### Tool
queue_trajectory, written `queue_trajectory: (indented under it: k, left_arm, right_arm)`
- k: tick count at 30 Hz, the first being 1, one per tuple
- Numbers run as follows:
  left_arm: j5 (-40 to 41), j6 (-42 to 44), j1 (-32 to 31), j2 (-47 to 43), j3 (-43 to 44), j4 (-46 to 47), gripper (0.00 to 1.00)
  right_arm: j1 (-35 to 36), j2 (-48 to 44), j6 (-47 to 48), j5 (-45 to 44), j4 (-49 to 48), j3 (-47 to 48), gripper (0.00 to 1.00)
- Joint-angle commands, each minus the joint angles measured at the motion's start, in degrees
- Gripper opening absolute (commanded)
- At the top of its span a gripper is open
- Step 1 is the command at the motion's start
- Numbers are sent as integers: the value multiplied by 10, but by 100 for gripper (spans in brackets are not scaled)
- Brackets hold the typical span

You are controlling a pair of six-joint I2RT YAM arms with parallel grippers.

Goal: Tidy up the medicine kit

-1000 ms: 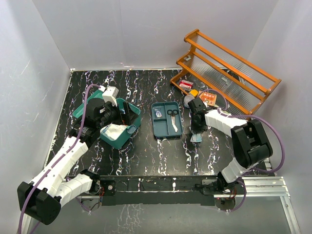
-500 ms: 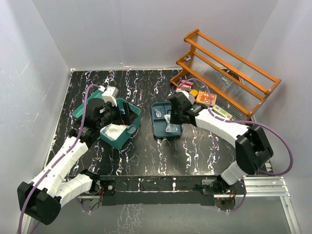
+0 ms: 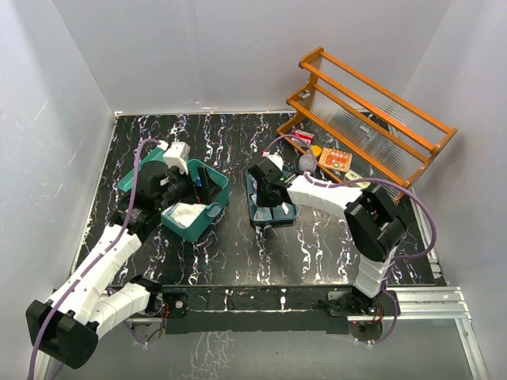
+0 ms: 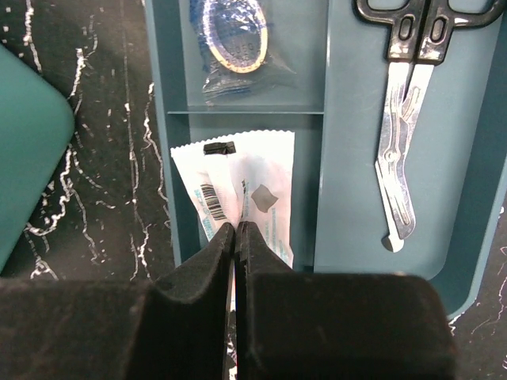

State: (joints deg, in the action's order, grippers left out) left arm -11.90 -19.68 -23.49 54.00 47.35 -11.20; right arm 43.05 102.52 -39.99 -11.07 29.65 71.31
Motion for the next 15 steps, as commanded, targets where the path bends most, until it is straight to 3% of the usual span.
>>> queue_trajectory:
  k: [1,10,15]
  left_arm:
    - [7,2,-2,-15,13,-4,93]
    - [8,1,-2,-12,13,-5,93]
    - [8,1,-2,-10,17,-8,93]
  right_arm:
    - [3,18,-2,-30,-18,28,1]
    - [3,53,-2,-38,-21,37,4]
    - [3,43,0,-29,-15,45,24]
